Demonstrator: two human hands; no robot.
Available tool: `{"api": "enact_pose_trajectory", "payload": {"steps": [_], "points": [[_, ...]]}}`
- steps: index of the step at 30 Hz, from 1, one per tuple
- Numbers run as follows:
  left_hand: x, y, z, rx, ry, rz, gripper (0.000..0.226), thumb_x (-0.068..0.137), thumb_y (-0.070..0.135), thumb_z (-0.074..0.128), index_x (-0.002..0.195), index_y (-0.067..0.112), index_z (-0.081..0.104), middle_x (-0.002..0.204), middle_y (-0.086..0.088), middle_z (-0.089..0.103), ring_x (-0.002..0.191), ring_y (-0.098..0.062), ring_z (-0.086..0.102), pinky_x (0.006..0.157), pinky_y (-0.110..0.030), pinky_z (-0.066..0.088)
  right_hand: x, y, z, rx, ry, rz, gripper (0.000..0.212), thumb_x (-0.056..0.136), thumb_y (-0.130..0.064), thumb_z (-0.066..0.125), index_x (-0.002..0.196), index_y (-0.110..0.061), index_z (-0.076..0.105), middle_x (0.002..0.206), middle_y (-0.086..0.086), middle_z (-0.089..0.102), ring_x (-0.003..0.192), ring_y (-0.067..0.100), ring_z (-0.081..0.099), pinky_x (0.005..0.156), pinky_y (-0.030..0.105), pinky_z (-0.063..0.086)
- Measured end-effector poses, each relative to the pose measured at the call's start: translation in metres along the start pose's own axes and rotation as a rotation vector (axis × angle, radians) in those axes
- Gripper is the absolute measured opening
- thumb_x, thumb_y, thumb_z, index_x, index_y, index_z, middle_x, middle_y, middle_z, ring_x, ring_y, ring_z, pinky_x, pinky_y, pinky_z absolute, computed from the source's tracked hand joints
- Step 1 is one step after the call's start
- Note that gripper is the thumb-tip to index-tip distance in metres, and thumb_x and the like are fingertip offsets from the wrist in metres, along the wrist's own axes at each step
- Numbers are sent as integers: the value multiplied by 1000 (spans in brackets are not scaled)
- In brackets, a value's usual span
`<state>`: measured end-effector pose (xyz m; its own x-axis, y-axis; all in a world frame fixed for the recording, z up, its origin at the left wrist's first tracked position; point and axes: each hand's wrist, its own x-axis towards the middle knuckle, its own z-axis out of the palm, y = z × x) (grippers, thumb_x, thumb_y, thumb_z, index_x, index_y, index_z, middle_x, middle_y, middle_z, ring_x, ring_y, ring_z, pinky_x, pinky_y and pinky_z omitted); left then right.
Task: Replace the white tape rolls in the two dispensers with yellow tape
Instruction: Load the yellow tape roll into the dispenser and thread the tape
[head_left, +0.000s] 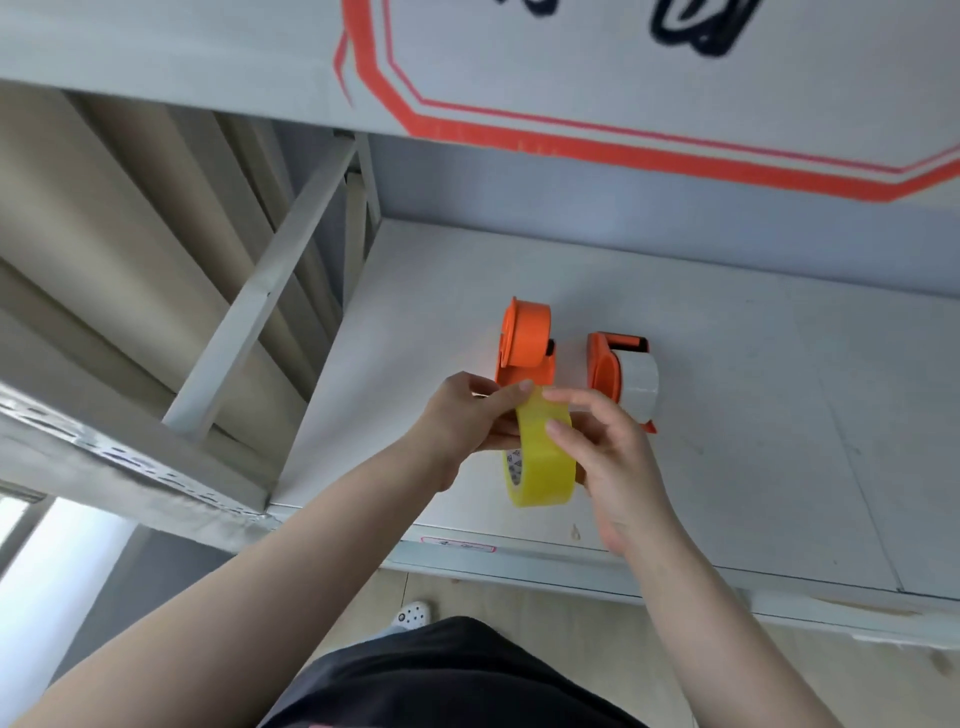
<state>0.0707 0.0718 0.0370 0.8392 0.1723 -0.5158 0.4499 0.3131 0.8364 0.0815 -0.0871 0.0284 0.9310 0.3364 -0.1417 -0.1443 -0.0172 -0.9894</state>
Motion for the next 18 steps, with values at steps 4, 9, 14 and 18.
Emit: {"api": "enact_pose_trajectory", "payload": {"steps": [4,9,14,18], "points": [[3,3,-2,122,-47,-1,32,89,29,64,98,1,54,74,-14,69,58,-20,68,63,-29,61,6,-1,-4,-40,56,24,9,83,-20,69,86,-27,73,88,0,68,85,19,59,82,37,45],[22,10,-5,605,262,329,38,88,42,61,107,11,52,91,2,62,79,-14,61,71,-31,49,17,-6,-8,7,163,126,8,83,-20,70,84,-27,74,87,0,71,92,25,65,84,44,50],[42,38,9,502,250,384,41,94,37,53,125,9,50,105,2,57,87,-12,54,70,-23,41,41,-17,-7,102,293,158,10,85,-17,68,82,-25,73,100,8,71,90,25,66,78,39,52],[54,32,18,452,196,317,30,96,29,51,120,11,53,102,-5,61,73,-11,54,55,-21,36,61,-21,-6,66,351,155,11,78,-22,70,75,-32,74,105,7,68,101,30,64,80,41,50]]}}
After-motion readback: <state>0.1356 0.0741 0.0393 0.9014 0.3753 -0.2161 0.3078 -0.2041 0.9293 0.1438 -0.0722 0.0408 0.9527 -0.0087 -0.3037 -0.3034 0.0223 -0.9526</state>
